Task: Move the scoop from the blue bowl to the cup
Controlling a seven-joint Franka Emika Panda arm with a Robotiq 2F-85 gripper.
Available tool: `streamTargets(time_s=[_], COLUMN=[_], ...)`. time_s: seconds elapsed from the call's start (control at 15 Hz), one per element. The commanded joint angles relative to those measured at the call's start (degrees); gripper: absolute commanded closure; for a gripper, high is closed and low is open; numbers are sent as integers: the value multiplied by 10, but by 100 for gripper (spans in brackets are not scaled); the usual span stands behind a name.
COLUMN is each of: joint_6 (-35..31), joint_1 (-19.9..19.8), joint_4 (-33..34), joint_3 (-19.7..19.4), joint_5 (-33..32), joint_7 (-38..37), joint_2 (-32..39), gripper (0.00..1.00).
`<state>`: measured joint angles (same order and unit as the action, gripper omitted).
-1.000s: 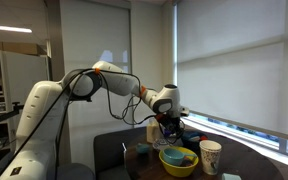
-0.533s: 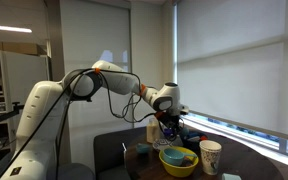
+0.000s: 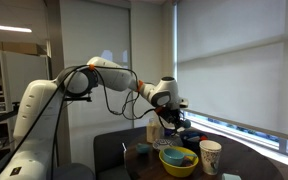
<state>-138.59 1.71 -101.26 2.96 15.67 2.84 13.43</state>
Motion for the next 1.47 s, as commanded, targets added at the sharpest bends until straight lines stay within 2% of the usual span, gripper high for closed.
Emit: streamTargets(time_s=[0.0,0.2,0.47,0.73,0.8,0.87,1.0,1.07,1.2,1.4], joint_6=[-94,-160,-263,-338,-308,-312,-310,-310,-288,-257], joint_1=[-3,-11,-16,45,8,13,12,12,32,30], joint_4=[-80,-139,-227,-280,-241,-250,-250,-250,-223,-214], joint_3=[-7,-22,-24,-77,-50,-56,-56,-55,-81,-109], joint_5=[3,6,195,380,312,323,321,321,418,502], joint_7=[-55,-105,1,89,53,65,64,64,79,90], joint_2=[-78,-134,-211,-278,-233,-244,-245,-241,-246,-262], gripper=[98,98,98,98,98,93,93,98,98,98])
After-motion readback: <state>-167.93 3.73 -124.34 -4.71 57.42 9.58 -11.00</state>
